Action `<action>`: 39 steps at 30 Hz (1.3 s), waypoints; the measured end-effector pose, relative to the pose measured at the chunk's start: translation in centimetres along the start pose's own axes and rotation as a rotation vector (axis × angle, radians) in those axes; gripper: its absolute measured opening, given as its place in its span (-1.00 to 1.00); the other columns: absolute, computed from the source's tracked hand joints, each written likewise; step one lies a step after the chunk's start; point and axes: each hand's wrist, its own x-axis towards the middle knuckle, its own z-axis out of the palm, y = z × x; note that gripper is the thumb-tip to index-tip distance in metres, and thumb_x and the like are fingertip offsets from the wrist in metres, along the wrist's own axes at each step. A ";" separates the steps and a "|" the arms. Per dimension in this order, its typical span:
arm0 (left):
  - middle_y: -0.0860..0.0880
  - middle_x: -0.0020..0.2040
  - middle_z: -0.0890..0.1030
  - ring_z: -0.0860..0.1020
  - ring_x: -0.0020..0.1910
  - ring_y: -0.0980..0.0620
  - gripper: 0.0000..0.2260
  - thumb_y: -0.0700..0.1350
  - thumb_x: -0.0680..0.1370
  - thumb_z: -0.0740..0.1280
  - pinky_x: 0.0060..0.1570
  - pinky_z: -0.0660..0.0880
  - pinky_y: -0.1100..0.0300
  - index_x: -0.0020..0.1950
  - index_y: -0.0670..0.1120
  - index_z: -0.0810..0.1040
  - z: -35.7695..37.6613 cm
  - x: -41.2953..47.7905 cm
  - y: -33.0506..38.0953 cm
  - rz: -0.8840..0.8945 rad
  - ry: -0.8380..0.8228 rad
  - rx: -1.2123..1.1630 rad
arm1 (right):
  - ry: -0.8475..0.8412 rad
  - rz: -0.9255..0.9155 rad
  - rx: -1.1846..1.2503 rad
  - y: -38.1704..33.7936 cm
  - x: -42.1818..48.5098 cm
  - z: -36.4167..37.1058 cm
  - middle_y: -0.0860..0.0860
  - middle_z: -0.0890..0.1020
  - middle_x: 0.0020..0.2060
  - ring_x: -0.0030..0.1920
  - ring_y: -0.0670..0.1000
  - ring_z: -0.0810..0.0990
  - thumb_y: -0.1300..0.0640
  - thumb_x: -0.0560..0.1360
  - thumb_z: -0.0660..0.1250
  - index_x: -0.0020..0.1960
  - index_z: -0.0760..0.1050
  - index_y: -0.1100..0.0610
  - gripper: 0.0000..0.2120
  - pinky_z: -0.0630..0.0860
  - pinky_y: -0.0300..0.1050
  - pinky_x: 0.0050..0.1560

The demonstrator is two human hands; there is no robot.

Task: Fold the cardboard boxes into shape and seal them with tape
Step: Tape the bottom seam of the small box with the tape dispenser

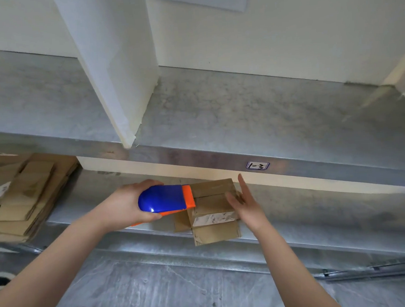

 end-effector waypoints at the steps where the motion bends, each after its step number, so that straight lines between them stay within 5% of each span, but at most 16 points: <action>1: 0.28 0.02 0.59 0.53 0.00 0.31 -0.43 0.15 0.27 0.49 -0.04 0.44 0.37 0.25 0.24 0.43 0.2 -0.1 -0.1 -0.005 0.001 -0.003 | 0.012 0.003 0.014 0.0 0.1 -0.3 -0.08 0.38 0.44 0.41 -0.03 0.40 -0.11 0.54 0.33 0.53 0.09 -0.24 -0.35 0.38 -0.18 0.26; 4: 0.29 0.05 0.57 0.51 0.03 0.33 -0.47 0.11 0.30 0.52 -0.04 0.41 0.43 0.22 0.25 0.43 0.5 -0.6 -0.2 -0.002 0.001 -0.037 | -0.010 -0.039 -0.083 0.0 -0.1 -0.3 -0.17 0.38 0.37 0.37 -0.10 0.39 0.09 0.55 0.34 0.54 0.12 -0.19 -0.34 0.32 -0.25 0.28; 7: 0.34 0.07 0.51 0.43 0.10 0.37 -0.46 0.21 0.26 0.47 -0.03 0.34 0.51 0.19 0.27 0.39 0.8 -0.9 0.0 0.021 0.024 -0.049 | -0.054 -0.144 -0.310 0.4 0.2 0.6 -0.18 0.04 0.55 0.52 -0.03 0.19 0.14 0.62 0.18 0.54 0.08 -0.22 -0.42 0.21 -0.28 0.33; 9: 0.35 0.08 0.46 0.41 0.11 0.34 -0.40 0.22 0.25 0.46 -0.01 0.30 0.54 0.25 0.24 0.39 1.1 -1.0 -0.1 0.005 0.044 -0.047 | -0.096 -0.189 -0.449 1.0 0.4 1.1 -0.29 -0.20 0.51 0.55 -0.01 0.11 0.02 0.65 0.10 0.56 0.00 -0.20 -0.46 0.22 -0.20 0.39; 11: 0.27 0.14 0.47 0.43 0.09 0.29 -0.31 0.22 0.26 0.48 0.02 0.31 0.48 0.36 0.20 0.37 1.5 -1.0 -0.6 -0.027 0.073 -0.039 | -0.131 -0.220 -0.559 1.6 0.6 1.2 -0.35 -0.30 0.49 0.56 -0.01 0.06 -0.31 0.56 0.07 0.57 -0.17 -0.19 -0.31 0.25 -0.01 0.46; 14: 0.26 0.18 0.48 0.47 0.12 0.23 -0.33 0.22 0.26 0.52 -0.01 0.35 0.45 0.31 0.31 0.34 1.9 -1.2 -0.9 -0.069 0.102 -0.091 | -0.112 -0.239 -0.601 2.0 0.8 1.1 -0.37 -0.25 0.50 0.57 -0.01 -0.02 -0.63 0.28 -0.06 0.56 -0.24 -0.20 -0.01 0.21 0.05 0.50; 25: 0.38 0.12 0.52 0.44 0.13 0.42 -0.37 0.36 0.17 0.45 0.02 0.33 0.56 0.20 0.26 0.50 0.5 -1.2 -0.9 -0.100 0.091 -0.189 | -0.063 -0.219 -0.511 1.7 1.1 1.4 -0.40 -0.11 0.49 0.52 -0.12 0.16 -0.29 0.46 0.32 0.57 -0.04 -0.19 -0.18 0.28 -0.13 0.44; 33: 0.07 0.21 0.51 0.47 0.16 0.06 -0.16 0.18 0.26 0.55 0.13 0.41 0.24 0.47 0.19 0.25 3.5 -0.9 -0.6 -0.082 -0.009 0.055 | -0.039 -0.201 -0.489 1.6 1.0 1.8 -0.43 -0.10 0.47 0.51 -0.09 0.19 -0.27 0.45 0.34 0.57 -0.03 -0.17 -0.16 0.33 -0.08 0.42; 39: 0.06 0.07 0.58 0.54 0.01 0.04 -0.32 0.19 0.29 0.38 -0.03 0.49 0.17 0.40 0.24 0.30 2.3 -0.7 -0.7 -0.022 0.053 0.178 | -0.037 -0.171 -0.502 1.5 1.1 1.8 -0.47 -0.12 0.44 0.51 -0.08 0.20 -0.28 0.45 0.34 0.57 -0.04 -0.20 -0.17 0.35 -0.03 0.41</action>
